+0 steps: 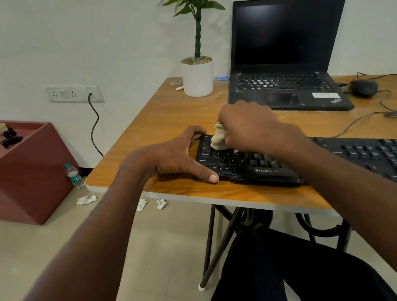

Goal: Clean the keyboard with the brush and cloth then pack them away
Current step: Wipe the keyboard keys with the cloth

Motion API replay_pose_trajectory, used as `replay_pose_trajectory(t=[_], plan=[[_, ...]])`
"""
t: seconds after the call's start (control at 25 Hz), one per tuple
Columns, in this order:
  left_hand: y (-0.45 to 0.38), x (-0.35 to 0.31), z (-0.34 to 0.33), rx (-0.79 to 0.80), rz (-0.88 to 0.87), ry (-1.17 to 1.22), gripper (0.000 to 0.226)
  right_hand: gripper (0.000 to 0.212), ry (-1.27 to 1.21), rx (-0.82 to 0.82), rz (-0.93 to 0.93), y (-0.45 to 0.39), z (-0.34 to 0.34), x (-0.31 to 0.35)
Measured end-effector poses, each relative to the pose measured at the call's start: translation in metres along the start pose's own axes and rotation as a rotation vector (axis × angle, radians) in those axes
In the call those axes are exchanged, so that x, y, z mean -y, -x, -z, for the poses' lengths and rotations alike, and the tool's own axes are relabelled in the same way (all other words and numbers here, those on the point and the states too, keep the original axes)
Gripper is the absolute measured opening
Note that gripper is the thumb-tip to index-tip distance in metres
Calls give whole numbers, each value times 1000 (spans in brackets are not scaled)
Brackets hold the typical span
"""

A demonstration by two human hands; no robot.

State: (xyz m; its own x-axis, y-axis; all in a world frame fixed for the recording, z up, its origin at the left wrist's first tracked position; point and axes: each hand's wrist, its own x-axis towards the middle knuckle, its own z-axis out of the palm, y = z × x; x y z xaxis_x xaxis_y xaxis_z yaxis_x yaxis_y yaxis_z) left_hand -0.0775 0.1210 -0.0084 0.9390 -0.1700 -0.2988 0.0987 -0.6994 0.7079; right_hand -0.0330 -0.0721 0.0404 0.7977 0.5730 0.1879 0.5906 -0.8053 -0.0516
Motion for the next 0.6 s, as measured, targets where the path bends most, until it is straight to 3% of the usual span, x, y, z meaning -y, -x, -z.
replay_pose_trajectory(t=[0.12,0.24,0.36,0.48,0.6], plan=[[-1,1,0,0,-16,-24,132,27,-185,27,74,3,-6,10],[1,0,0,3,-6,-25,128,27,-77,90,101,7,-7,9],[2,-3,0,-1,7,-23,129,26,-7,13,79,-4,-3,6],[1,-1,0,-3,6,-34,133,25,-63,43,182,-4,-17,4],[-1,1,1,0,-1,-12,133,25,-120,58,132,-3,-13,-7]])
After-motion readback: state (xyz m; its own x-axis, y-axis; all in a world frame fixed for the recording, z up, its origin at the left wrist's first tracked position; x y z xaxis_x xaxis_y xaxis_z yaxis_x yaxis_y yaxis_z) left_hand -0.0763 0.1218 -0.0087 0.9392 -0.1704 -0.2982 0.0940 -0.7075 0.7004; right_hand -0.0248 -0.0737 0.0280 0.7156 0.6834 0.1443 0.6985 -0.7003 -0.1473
